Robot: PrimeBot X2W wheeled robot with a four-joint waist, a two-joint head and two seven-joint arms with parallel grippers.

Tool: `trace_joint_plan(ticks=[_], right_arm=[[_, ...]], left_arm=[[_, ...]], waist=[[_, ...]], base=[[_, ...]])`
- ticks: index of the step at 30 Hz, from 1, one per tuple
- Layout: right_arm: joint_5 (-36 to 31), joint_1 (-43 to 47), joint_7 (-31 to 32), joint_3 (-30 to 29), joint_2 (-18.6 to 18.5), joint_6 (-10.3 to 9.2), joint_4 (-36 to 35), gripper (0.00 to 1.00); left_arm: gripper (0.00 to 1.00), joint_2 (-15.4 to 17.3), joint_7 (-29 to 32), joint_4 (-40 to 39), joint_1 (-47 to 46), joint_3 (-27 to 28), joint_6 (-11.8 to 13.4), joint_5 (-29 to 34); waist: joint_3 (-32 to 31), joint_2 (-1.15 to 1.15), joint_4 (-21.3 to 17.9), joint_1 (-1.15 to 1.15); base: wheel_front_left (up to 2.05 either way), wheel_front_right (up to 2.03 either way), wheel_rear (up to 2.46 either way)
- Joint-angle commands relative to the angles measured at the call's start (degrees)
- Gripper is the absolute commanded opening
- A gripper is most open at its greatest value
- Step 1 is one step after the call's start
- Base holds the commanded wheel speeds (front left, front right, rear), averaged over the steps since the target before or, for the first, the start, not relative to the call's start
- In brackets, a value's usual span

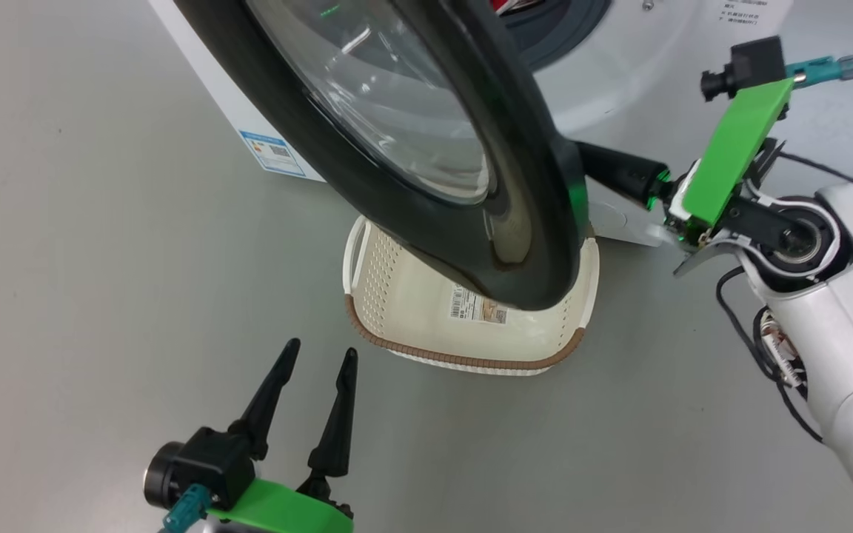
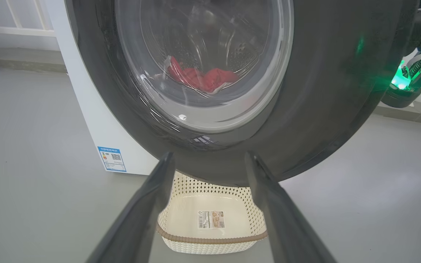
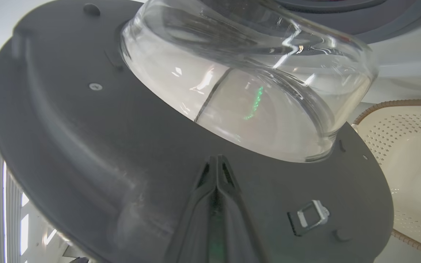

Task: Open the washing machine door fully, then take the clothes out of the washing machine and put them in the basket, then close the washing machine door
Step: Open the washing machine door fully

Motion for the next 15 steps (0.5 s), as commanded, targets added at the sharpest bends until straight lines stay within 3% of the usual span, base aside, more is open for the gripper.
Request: trace_joint_plan(ticks=[1, 15], right_arm=[[-0.49, 1.38, 0.40, 0.99, 1.32, 0.45, -2.01, 0.00], [-1.46, 5.88, 2.37, 2.75, 4.10, 0.45, -5.22, 0.00]], left_arm=[[1.00, 0.63, -0.69, -1.19, 0.29, 2.00, -0.14, 0.35], [1.00, 0.63, -0.69, -1.24, 1.61, 2.30, -0.06, 0.72]], waist=[[-0.28, 0.00, 0.08, 0.00], [-2.11, 0.00, 0.31, 0.00]], base=[[0.00, 0.00, 0.00], [0.00, 0.00, 0.00]])
